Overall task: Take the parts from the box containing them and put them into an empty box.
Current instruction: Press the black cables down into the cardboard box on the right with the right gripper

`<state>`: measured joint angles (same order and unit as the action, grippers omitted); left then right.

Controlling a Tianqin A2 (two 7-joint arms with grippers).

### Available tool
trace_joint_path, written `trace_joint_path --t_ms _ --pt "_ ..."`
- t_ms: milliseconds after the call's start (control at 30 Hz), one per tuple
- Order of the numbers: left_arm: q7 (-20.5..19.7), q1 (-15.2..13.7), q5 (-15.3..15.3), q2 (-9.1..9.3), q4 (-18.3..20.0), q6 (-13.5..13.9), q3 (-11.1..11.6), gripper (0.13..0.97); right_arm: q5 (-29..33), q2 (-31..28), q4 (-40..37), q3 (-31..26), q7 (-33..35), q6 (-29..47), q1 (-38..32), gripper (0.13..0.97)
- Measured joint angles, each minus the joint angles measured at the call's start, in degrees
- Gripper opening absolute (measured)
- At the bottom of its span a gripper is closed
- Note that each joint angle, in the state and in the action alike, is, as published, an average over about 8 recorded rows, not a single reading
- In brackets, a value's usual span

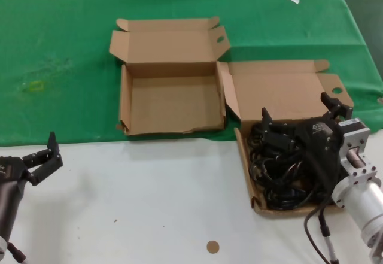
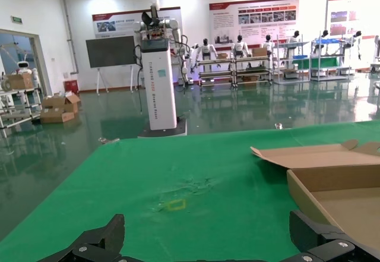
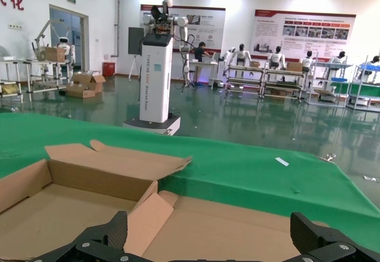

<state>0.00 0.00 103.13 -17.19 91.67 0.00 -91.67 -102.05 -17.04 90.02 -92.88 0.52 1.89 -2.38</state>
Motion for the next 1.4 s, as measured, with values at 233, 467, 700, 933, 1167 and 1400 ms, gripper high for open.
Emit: trace_joint_path --t_ms 233,467,700,933,1167,1400 --pt "0.0 0.0 0.0 0.0 0.0 0.0 0.0 0.966 0.0 0.0 0.0 0.0 0.0 0.0 0.0 0.966" --pt "0.0 0.0 0.0 0.0 0.0 0.0 0.0 0.966 0.0 0.0 0.0 0.0 0.0 0.0 0.0 0.966" --pt "0.0 0.0 0.0 0.0 0.0 0.0 0.0 0.966 0.0 0.0 0.0 0.0 0.0 0.0 0.0 0.966" --pt "0.0 0.0 0.0 0.0 0.0 0.0 0.0 0.966 0.0 0.0 0.0 0.0 0.0 0.0 0.0 0.966" --pt "0.0 0.0 0.0 0.0 0.0 0.0 0.0 0.966 0.0 0.0 0.0 0.0 0.0 0.0 0.0 0.966" --pt "0.0 0.0 0.0 0.0 0.0 0.0 0.0 0.966 0.0 0.0 0.0 0.0 0.0 0.0 0.0 0.966"
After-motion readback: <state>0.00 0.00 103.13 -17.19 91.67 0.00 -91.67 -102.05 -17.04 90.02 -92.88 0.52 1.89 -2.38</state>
